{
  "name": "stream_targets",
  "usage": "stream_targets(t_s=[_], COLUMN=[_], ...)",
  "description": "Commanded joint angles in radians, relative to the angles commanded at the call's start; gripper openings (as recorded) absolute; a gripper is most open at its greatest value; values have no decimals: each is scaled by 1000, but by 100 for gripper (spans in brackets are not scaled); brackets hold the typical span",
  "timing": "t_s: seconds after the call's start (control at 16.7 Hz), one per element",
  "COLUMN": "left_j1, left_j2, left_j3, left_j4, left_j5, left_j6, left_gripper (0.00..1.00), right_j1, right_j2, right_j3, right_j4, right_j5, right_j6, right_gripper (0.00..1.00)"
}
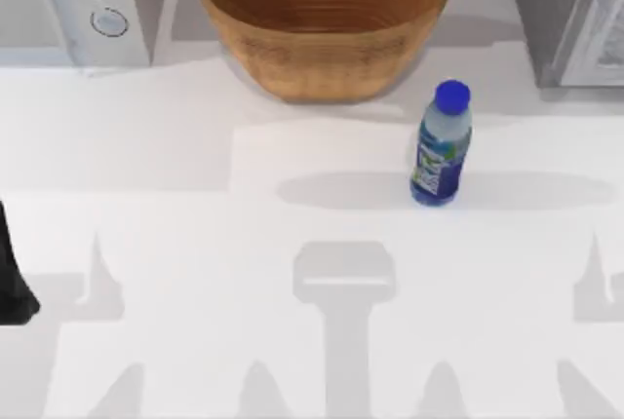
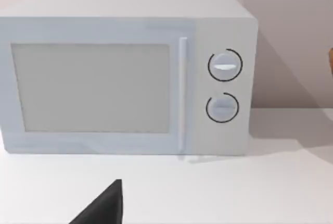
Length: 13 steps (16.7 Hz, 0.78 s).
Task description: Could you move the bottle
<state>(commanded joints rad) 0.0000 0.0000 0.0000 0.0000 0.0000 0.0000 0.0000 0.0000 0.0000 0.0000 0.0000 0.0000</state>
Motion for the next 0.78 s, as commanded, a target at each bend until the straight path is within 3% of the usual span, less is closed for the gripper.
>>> stream_targets(t_s=[0.36,0.78], left_j1=[0,0], left_j2=[0,0], left_j3=[0,0], left_j4=[0,0], left_j5=[0,0], left_j6=[0,0], left_gripper=[100,100], right_j1=[51,358], right_j2=[10,76], right_j3=[84,597], right_j4=[-17,-124], right_j5=[8,67], right_j6=[49,348], right_gripper=[100,100])
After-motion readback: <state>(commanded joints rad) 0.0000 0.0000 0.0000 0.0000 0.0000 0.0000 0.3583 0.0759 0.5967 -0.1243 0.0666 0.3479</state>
